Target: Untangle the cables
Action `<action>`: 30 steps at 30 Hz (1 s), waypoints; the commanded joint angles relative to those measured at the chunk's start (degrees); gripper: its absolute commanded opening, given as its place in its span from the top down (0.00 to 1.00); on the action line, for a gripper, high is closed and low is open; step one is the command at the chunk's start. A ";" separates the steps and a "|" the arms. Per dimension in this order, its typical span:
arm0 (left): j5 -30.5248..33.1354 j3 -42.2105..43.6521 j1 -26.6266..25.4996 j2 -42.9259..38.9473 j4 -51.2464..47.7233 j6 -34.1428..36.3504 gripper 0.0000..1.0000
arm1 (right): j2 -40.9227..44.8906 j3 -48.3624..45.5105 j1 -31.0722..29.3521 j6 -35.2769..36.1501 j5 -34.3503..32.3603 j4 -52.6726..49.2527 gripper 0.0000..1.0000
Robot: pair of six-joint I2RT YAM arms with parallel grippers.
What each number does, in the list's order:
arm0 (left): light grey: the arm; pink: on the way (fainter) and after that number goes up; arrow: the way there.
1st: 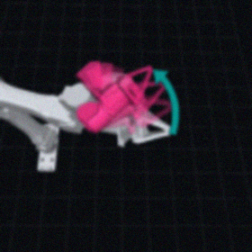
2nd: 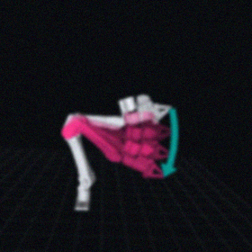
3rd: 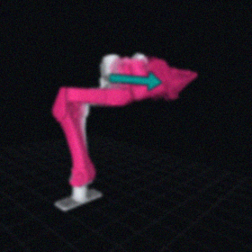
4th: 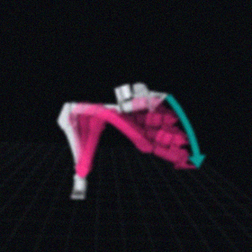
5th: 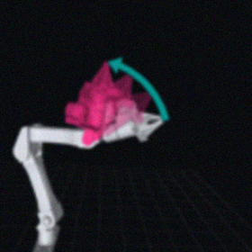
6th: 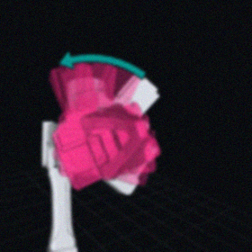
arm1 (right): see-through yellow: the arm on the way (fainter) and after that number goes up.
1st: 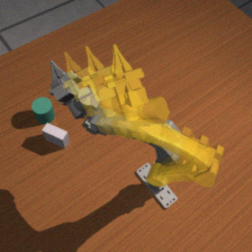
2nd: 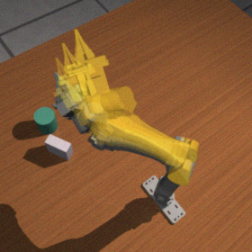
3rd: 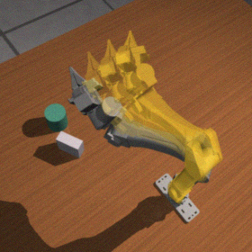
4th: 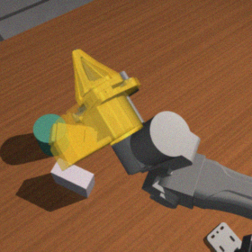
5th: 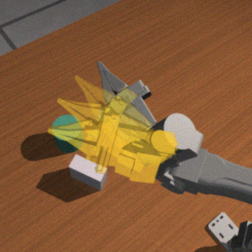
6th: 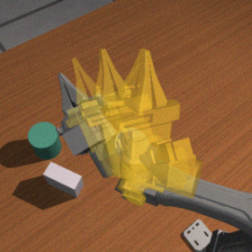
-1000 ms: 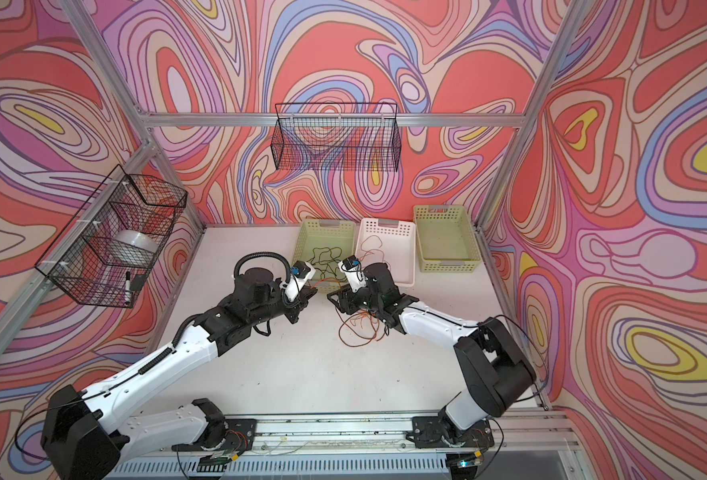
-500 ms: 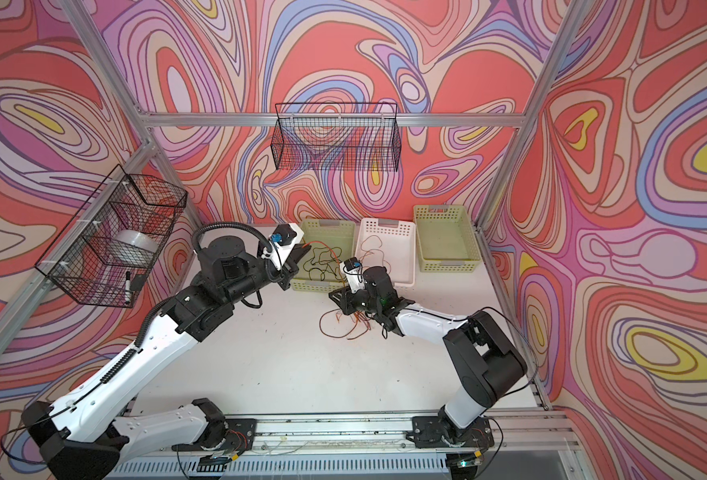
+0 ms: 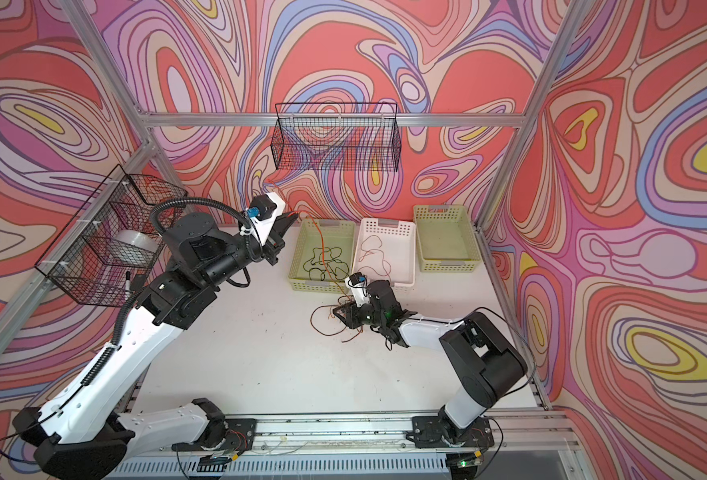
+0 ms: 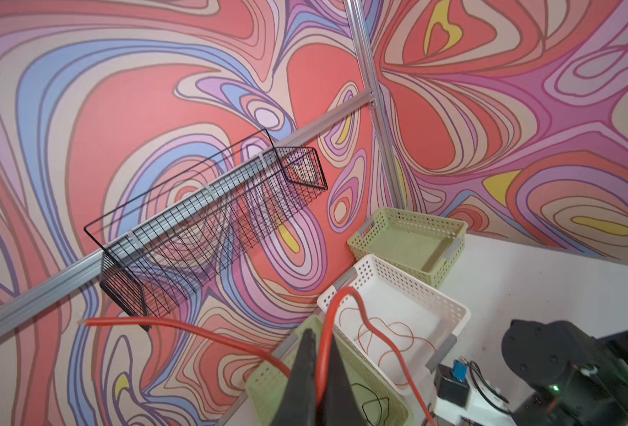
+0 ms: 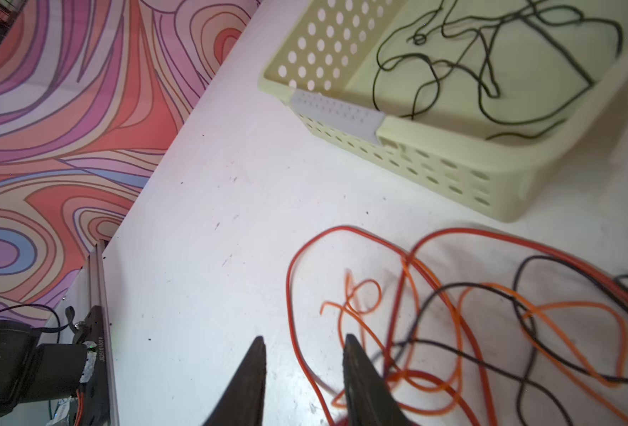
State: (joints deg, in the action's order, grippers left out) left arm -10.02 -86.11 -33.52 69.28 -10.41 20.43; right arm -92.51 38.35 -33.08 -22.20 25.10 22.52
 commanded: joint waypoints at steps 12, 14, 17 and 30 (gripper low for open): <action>-5.85 -14.99 2.31 7.76 -3.04 1.71 1.00 | 9.05 -9.28 -0.33 1.83 -7.04 6.13 0.42; -6.44 -15.07 2.47 8.00 -2.90 1.44 1.00 | 12.46 -8.24 -0.33 3.93 -6.93 3.67 0.38; -7.77 -15.10 2.43 8.33 -2.94 1.17 1.00 | 17.85 -5.93 -0.33 6.71 -6.59 0.08 0.36; -10.96 -15.34 2.46 10.44 -1.70 -1.23 1.00 | 16.59 13.26 -0.34 14.29 -7.04 -11.28 0.33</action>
State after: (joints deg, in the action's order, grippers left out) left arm -18.92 -99.72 -31.40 79.07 -13.26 20.51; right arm -73.25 49.91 -33.10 -9.82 19.31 14.13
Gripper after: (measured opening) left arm 0.059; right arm 0.668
